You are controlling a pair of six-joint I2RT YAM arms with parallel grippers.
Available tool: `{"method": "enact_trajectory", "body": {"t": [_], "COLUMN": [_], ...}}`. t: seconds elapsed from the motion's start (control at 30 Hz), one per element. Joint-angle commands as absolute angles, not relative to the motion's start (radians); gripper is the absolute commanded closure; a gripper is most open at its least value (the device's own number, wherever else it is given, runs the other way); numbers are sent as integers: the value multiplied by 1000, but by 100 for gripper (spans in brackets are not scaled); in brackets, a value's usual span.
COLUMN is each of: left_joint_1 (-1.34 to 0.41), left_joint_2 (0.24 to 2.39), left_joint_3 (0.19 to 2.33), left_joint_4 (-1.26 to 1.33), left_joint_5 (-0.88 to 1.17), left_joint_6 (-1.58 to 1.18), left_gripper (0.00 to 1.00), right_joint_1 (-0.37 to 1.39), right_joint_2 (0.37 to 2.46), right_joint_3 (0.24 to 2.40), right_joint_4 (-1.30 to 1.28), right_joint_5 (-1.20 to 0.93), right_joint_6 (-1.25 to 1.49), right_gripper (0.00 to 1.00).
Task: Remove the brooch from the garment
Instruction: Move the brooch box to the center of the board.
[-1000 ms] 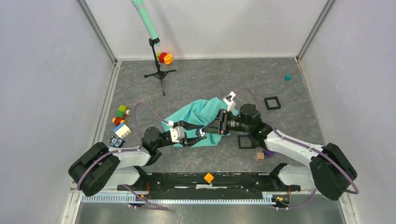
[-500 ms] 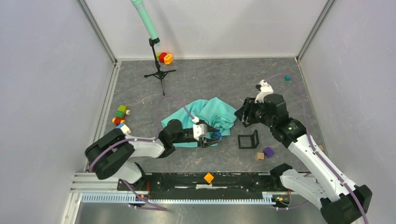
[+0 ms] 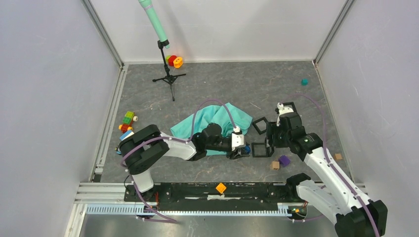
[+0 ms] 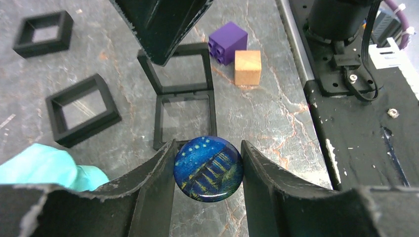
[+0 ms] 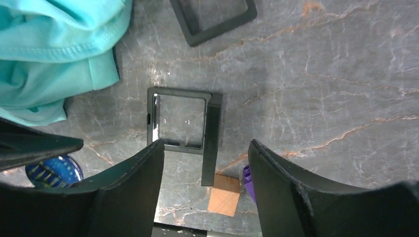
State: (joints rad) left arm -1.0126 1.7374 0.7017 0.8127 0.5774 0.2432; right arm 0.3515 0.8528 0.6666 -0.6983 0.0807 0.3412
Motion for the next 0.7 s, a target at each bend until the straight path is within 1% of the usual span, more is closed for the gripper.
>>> {"method": "enact_trajectory", "body": {"t": [0.0, 0.03, 0.23, 0.27, 0.33, 0.37, 0.47, 0.6, 0.63, 0.67], "left_joint_1": [-1024, -1025, -1025, -1024, -1025, -1025, -1022, -1022, -1022, -1022], "left_joint_2": [1782, 1785, 1784, 1783, 1781, 1781, 1781, 1772, 1767, 1761], "left_joint_3": [747, 748, 743, 741, 736, 732, 731, 730, 728, 720], "left_joint_4": [799, 799, 788, 787, 786, 784, 762, 713, 705, 703], "left_joint_5": [583, 583, 579, 578, 578, 577, 564, 562, 555, 539], "left_joint_6": [295, 297, 314, 315, 315, 313, 285, 245, 231, 212], "left_gripper": [61, 61, 61, 61, 61, 61, 61, 61, 61, 61], "right_joint_1": [347, 347, 347, 346, 345, 345, 346, 344, 345, 345], "right_joint_2": [847, 841, 851, 855, 862, 864, 875, 887, 887, 887], "right_joint_3": [633, 626, 609, 607, 602, 599, 592, 591, 591, 592], "right_joint_4": [-696, -696, -702, -700, -696, -691, -681, -670, -668, -666], "right_joint_5": [58, 58, 74, 83, 84, 78, 63, 56, 51, 39], "right_joint_6": [320, 322, 320, 320, 320, 320, 320, 319, 318, 318], "right_gripper": [37, 39, 41, 45, 59, 61, 59, 61, 66, 75]}}
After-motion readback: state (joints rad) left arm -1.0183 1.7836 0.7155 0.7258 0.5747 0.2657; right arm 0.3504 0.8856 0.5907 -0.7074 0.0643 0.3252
